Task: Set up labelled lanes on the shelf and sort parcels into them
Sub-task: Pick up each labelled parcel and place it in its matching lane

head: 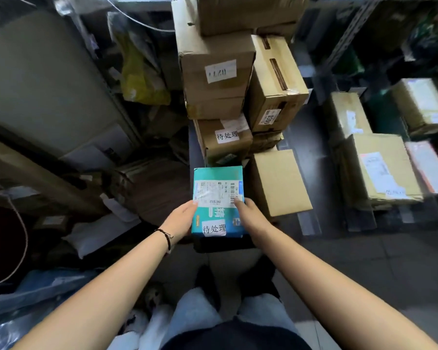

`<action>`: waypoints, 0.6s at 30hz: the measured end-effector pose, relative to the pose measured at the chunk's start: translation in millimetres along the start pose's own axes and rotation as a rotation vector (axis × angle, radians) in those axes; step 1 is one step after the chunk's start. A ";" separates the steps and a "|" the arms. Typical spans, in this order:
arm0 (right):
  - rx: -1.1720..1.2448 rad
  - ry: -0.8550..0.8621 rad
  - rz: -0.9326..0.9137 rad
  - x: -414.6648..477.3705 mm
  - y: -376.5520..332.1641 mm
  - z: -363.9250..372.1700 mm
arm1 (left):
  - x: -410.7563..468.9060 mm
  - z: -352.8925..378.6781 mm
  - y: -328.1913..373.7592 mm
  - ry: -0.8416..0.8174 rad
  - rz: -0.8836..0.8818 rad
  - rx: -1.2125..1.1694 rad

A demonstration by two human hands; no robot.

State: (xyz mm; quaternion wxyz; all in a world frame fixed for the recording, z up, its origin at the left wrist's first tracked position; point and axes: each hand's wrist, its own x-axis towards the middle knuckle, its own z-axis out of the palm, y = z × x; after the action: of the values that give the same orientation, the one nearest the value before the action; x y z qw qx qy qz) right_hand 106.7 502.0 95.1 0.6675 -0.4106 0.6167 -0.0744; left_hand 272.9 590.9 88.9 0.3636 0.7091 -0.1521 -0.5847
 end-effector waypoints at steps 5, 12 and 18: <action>0.090 -0.063 -0.037 -26.4 5.4 -5.4 | -22.5 -9.8 9.1 0.063 0.028 -0.041; 0.211 -0.062 -0.175 -67.6 -20.0 -35.4 | -75.4 10.6 57.2 0.001 0.282 -0.139; 0.220 -0.100 -0.381 -114.7 -49.1 -83.9 | -114.2 38.5 91.2 -0.027 0.464 -0.198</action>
State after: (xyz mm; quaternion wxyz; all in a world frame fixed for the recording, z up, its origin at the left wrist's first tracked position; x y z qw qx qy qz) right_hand 26.3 501.2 222.2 0.7121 -0.4473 0.4823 -0.2455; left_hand 225.0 588.2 232.2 0.5535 0.6083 -0.2578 -0.5072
